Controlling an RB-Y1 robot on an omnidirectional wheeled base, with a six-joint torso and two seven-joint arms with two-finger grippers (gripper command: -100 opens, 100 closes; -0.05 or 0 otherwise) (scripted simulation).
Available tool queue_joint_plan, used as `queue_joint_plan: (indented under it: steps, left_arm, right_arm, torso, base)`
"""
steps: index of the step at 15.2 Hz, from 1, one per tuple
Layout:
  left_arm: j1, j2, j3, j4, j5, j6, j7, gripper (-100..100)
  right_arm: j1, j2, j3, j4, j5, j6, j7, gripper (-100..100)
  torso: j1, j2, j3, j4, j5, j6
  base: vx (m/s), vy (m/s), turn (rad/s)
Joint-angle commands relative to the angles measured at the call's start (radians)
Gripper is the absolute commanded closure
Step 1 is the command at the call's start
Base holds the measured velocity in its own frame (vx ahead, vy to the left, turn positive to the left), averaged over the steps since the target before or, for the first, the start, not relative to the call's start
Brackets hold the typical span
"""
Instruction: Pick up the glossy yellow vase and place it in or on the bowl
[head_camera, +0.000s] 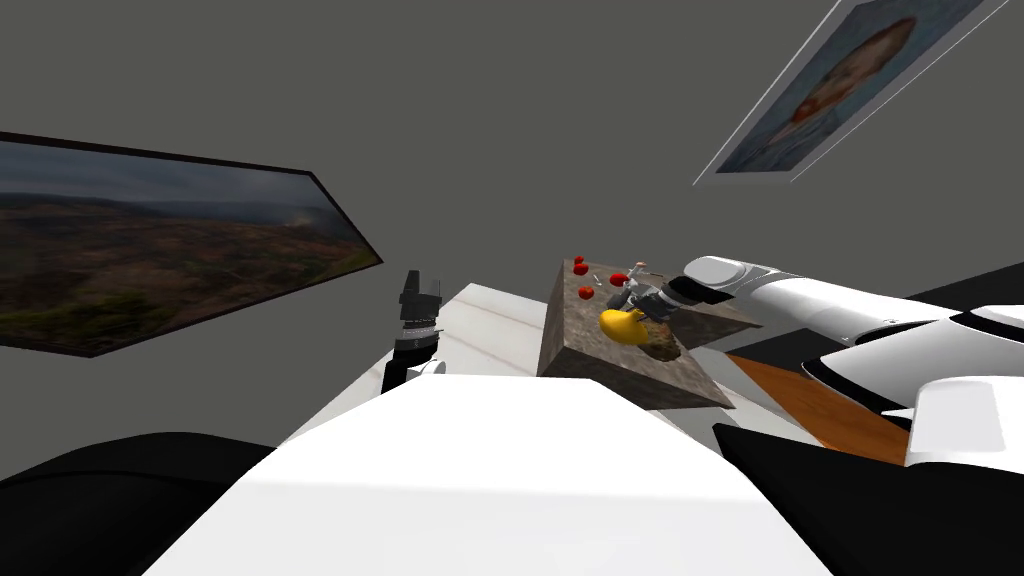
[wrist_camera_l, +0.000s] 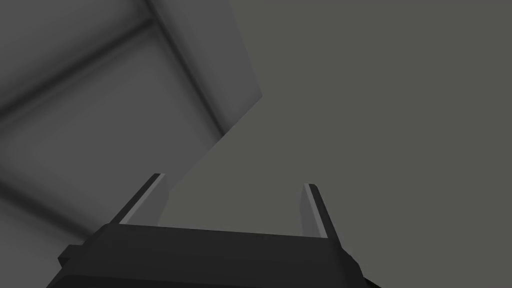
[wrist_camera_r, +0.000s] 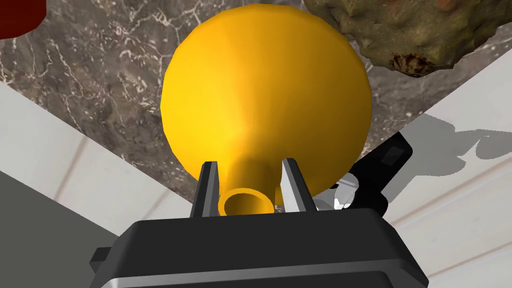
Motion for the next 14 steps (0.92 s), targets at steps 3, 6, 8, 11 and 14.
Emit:
queue_joint_plan:
  steps: [3,6,8,11,14]
  left_arm:
    - [0.000,0.000,0.000,0.000,0.000,0.000,0.000,0]
    - [0.000,0.000,0.000,0.000,0.000,0.000,0.000,0]
    - [0.000,0.000,0.000,0.000,0.000,0.000,0.000,0]
    - [0.000,0.000,0.000,0.000,0.000,0.000,0.000,0]
    - [0.000,0.000,0.000,0.000,0.000,0.000,0.000,0]
  right_arm:
    - [0.018,-0.040,-0.005,0.042,0.003,0.066,0.018,100]
    - [0.022,-0.053,-0.006,0.062,0.005,0.087,0.027,100]
    - [0.031,-0.081,-0.008,0.106,0.010,0.134,0.047,100]
    - [0.035,-0.095,-0.009,0.128,0.013,0.160,0.058,100]
    - [0.045,-0.122,-0.009,0.175,0.021,0.215,0.080,100]
  torso:
    - [-0.003,0.003,0.002,0.001,-0.001,0.002]
    - [-0.006,0.005,0.004,0.003,0.000,0.003]
    - [-0.004,0.005,0.004,0.003,0.001,0.004]
    - [-0.008,0.006,0.005,0.004,0.002,0.005]
    - [-0.008,0.007,0.005,0.004,0.002,0.006]
  base:
    - [-0.125,-0.129,0.107]
    - [-0.097,-0.091,0.080]
    - [-0.101,-0.080,0.153]
    - [-0.097,-0.113,0.138]
    - [-0.100,-0.089,0.145]
